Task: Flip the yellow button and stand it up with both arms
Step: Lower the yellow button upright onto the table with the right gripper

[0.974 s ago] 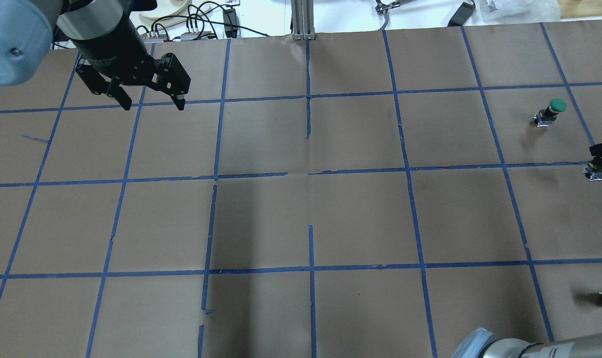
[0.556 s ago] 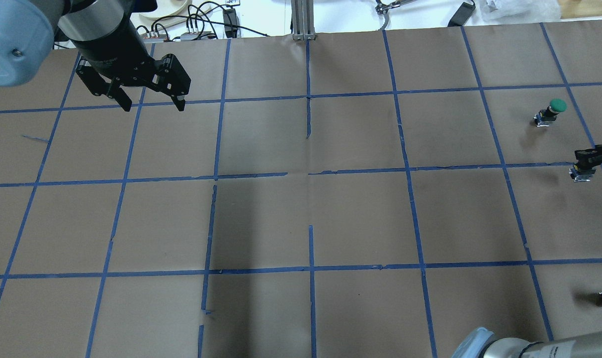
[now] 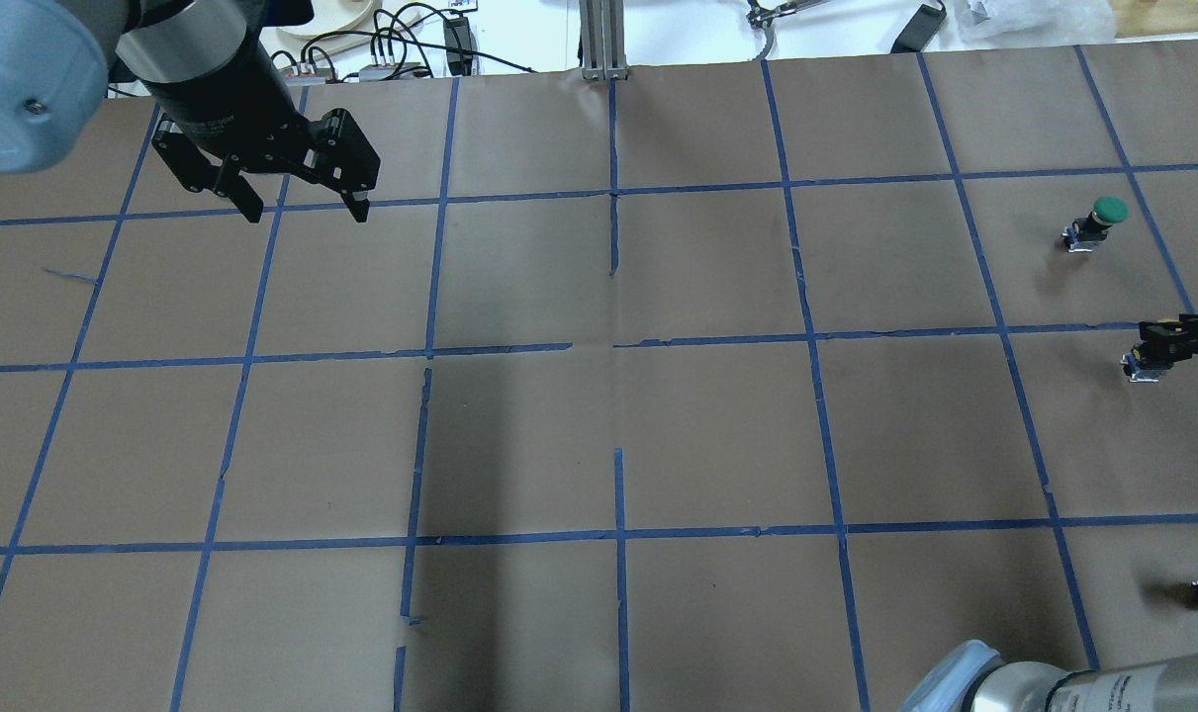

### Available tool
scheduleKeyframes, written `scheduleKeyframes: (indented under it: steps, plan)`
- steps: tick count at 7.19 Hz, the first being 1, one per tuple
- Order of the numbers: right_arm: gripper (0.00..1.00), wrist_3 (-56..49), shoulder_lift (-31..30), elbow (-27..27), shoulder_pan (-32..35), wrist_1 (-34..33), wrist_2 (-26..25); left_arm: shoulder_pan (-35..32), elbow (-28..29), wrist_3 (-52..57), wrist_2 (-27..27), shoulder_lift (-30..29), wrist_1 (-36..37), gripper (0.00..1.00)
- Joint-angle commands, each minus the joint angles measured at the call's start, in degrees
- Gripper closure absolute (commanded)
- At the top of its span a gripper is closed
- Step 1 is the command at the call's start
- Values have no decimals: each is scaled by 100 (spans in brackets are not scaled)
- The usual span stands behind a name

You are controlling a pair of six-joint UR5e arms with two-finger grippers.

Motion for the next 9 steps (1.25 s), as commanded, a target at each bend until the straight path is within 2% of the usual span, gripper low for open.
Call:
scheduleKeyframes:
  steps: [1, 5, 6, 7, 8, 9]
  plan:
    - [92, 3, -8, 161, -59, -42, 38, 1, -8, 7, -3, 0, 1, 1]
    - [82, 38, 9, 197, -94, -25, -67, 10, 10, 15, -3, 9, 10, 1]
    - [69, 38, 1, 197, -103, -34, -76, 10, 53, 15, -3, 9, 1, 1]
    - [50, 47, 9, 205, -111, 10, -93, 10, 54, 15, -3, 9, 1, 1]
    - [25, 47, 1, 205, -120, 19, -146, 10, 54, 15, -3, 9, 10, 1]
    - [5, 56, 1, 205, -146, 28, -172, 10, 54, 15, -3, 9, 10, 1]
